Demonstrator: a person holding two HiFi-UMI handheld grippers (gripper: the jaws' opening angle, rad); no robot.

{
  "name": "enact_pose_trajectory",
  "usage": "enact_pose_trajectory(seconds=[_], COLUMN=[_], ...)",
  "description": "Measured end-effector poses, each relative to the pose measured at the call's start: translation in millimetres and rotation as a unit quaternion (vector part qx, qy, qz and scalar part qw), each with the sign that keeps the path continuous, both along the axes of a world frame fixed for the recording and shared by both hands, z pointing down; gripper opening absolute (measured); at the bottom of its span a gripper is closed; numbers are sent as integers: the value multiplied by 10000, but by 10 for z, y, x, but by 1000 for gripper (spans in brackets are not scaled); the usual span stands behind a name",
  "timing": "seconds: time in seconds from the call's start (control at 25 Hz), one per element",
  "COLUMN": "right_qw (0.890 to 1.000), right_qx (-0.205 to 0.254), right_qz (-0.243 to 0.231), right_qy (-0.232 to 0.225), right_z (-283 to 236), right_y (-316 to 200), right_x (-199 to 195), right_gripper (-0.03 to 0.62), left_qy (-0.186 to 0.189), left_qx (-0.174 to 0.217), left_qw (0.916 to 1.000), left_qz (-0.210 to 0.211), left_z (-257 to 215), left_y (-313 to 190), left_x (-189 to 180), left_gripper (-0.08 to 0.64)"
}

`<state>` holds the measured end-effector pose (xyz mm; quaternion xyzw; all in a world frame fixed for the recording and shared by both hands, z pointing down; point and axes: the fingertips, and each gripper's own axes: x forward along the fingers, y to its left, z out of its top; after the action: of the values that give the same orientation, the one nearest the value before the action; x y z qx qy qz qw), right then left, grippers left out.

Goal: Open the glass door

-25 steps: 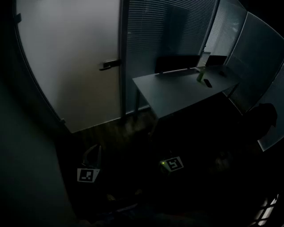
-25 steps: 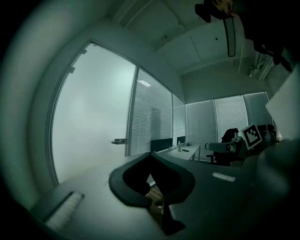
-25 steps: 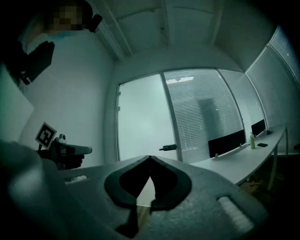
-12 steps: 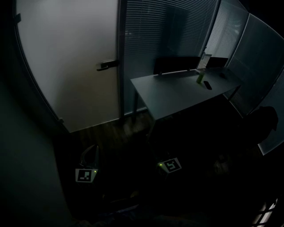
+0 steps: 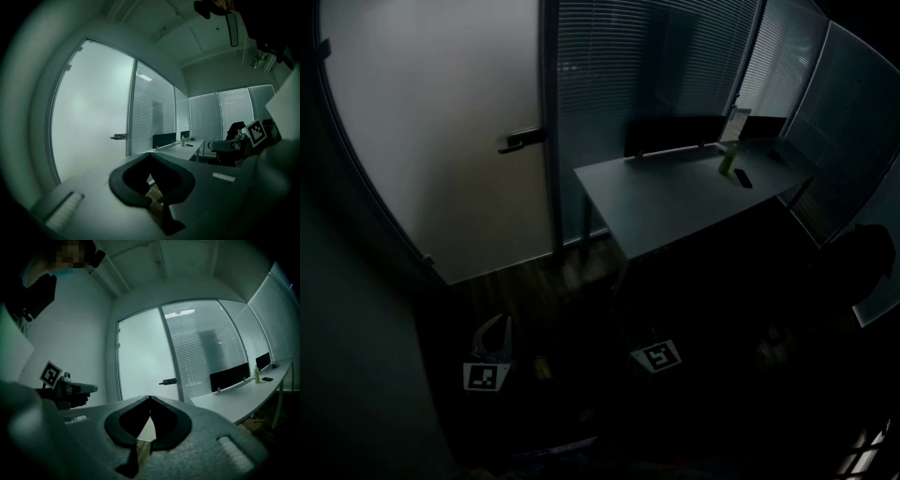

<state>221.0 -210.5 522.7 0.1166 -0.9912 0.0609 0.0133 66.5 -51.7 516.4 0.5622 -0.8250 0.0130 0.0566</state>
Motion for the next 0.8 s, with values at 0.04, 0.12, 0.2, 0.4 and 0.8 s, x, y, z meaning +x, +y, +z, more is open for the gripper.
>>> enact_pose_trajectory(seconds=[0.04,0.12,0.2,0.4,0.8], right_qw=[10000,10000,10000,10000,10000], right_qx=[6,13,17,-2,14], right_qz=[-7,-1,31,25,-94], right_qy=[15,54,72,67,2], right_z=[10,22,28,3,-101], right_y=[-37,-139,-277,-654,-1168], right_x=[-49,-160,-283,-706,-1783], right_gripper=[-3,-3,-3,-3,-3], left_qy=[25,45,3,-71,-227], left_qx=[-24,-36,-31,-108,-143], left_qw=[10000,10000,10000,9999,9996], left_qz=[9,30,42,93,68], left_z=[14,21,19,22,-107], left_y=[-58,-191,-339,-742,-1186], left_x=[-57,-190,-332,-736,-1743], left_gripper=[3,3,3,3,3])
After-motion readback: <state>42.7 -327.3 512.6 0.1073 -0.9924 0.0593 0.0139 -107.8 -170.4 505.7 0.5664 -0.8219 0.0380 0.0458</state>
